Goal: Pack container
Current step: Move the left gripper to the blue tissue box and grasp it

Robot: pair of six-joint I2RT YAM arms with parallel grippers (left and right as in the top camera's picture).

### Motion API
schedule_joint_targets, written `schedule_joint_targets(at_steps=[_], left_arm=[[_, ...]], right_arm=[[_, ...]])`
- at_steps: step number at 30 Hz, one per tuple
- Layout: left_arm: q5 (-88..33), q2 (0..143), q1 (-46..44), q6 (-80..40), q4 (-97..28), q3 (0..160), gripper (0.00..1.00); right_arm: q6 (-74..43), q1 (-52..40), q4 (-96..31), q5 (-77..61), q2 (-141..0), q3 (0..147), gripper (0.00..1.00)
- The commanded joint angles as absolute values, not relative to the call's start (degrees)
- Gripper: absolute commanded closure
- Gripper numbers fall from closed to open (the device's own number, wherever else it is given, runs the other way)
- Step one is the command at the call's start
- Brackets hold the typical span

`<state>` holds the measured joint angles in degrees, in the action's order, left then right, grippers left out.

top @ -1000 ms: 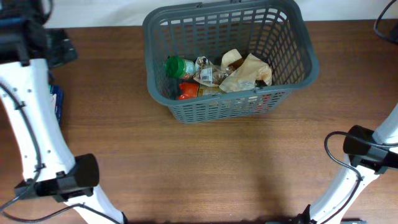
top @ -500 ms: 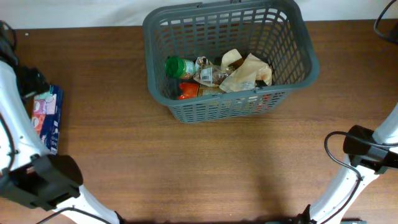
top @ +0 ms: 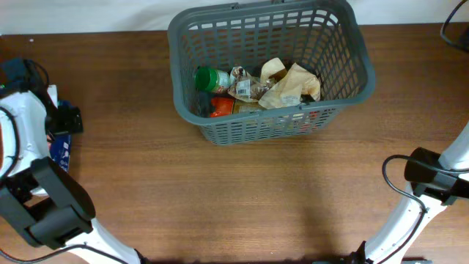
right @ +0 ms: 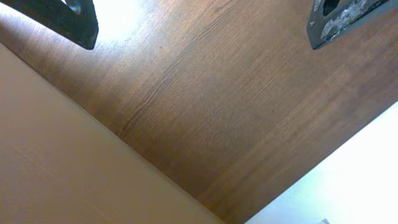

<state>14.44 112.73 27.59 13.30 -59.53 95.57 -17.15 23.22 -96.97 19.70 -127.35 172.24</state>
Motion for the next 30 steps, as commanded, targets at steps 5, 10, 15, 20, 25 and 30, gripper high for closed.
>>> schedule_joint_targets(at_steps=[5,10,15,20,25,30], left_arm=[[7.9,112.2,33.4,20.8,-51.5,89.8,0.01],[2.3,112.5,38.0,22.5,-48.4,89.8,0.01],[-2.4,113.3,40.7,23.0,-46.0,89.6,0.01],[-4.1,115.1,40.8,23.7,-44.6,88.8,0.01],[-5.8,118.1,40.2,23.7,-44.9,88.8,0.01],[-5.8,120.0,40.1,23.7,-44.3,88.8,0.01]], right_arm=[[-17.6,23.3,-97.3,20.6,-126.7,173.1,0.01],[-17.6,23.3,-97.3,20.6,-126.7,173.1,0.01],[-17.6,23.3,-97.3,20.6,-126.7,173.1,0.01],[-17.6,23.3,-97.3,20.6,-126.7,173.1,0.01],[-17.6,23.3,-97.3,20.6,-126.7,173.1,0.01],[-17.6,23.3,-97.3,20.6,-126.7,173.1,0.01]])
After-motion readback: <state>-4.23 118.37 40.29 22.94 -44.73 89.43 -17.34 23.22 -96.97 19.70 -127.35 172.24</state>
